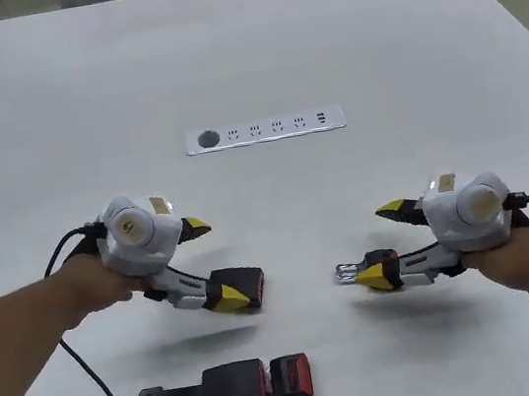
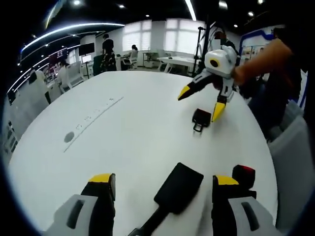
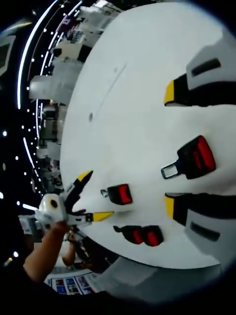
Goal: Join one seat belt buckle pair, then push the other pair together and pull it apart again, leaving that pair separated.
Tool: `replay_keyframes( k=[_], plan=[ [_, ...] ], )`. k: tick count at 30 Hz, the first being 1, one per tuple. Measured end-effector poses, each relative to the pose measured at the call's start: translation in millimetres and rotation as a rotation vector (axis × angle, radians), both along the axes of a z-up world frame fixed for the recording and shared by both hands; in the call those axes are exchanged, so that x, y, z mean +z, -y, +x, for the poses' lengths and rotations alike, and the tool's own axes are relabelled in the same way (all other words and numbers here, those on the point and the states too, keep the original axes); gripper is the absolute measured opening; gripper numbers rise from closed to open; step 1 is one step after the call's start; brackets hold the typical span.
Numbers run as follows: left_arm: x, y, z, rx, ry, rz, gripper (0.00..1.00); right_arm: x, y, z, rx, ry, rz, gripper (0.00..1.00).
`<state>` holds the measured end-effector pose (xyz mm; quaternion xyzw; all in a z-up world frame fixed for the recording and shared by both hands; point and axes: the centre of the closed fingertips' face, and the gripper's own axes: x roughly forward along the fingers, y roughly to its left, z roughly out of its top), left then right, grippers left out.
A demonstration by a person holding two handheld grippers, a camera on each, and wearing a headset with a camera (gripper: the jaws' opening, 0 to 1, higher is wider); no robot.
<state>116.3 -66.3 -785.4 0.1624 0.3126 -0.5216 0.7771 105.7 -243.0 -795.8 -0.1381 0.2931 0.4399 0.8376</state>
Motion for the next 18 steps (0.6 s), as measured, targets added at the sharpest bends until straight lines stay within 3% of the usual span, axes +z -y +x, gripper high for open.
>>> replay_keyframes(
  k=[3, 4, 5, 6, 7, 8, 9, 10, 13, 15, 18],
  plan=[
    [10.0, -6.0, -2.8, 0.112, -0.036, -0.049, 0.89, 7.9, -2.8, 0.5, -0.067, 0.009, 0.046, 0.74],
    [13.3, -6.9, -3.9, 0.131, -0.035, -0.071, 0.89, 9.6, -3.4, 0.4, -0.074, 0.019, 0.049, 0.75],
    [16.6, -11.0, -5.3, 0.152, -0.013, -0.082, 0.89, 11.7, -5.0, 0.0, -0.1, 0.021, 0.064, 0.77],
    [16.5, -15.0, -6.4, 0.164, -0.004, -0.071, 0.9, 13.7, -6.1, -0.9, -0.114, 0.024, 0.071, 0.8],
    [17.2, -17.1, -8.8, 0.181, -0.009, -0.076, 0.91, 15.4, -6.8, -1.0, -0.125, 0.033, 0.073, 0.83],
    [20.0, -18.7, -12.6, 0.217, -0.03, -0.109, 0.92, 17.6, -7.5, -1.5, -0.144, 0.048, 0.069, 0.84],
    [22.7, -19.9, -13.5, 0.235, -0.027, -0.129, 0.93, 19.4, -9.0, -2.8, -0.155, 0.055, 0.071, 0.86],
    [25.2, -25.7, -14.0, 0.266, -0.004, -0.134, 0.94, 21.5, -10.5, -4.5, -0.168, 0.056, 0.077, 0.87],
    [24.2, -33.3, -26.1, 0.314, -0.033, -0.126, 0.98, 25.6, -11.6, -7.3, -0.2, 0.075, 0.077, 0.9],
    [26.0, -36.6, -35.7, 0.319, -0.002, -0.121, 0.99, 30.3, -12.4, -10.0, -0.22, 0.08, 0.086, 0.91],
    [29.0, -40.8, -45.9, 0.366, -0.02, -0.134, 1.0, 38.4, -12.2, -13.9, -0.261, 0.095, 0.102, 0.93]
  ],
)
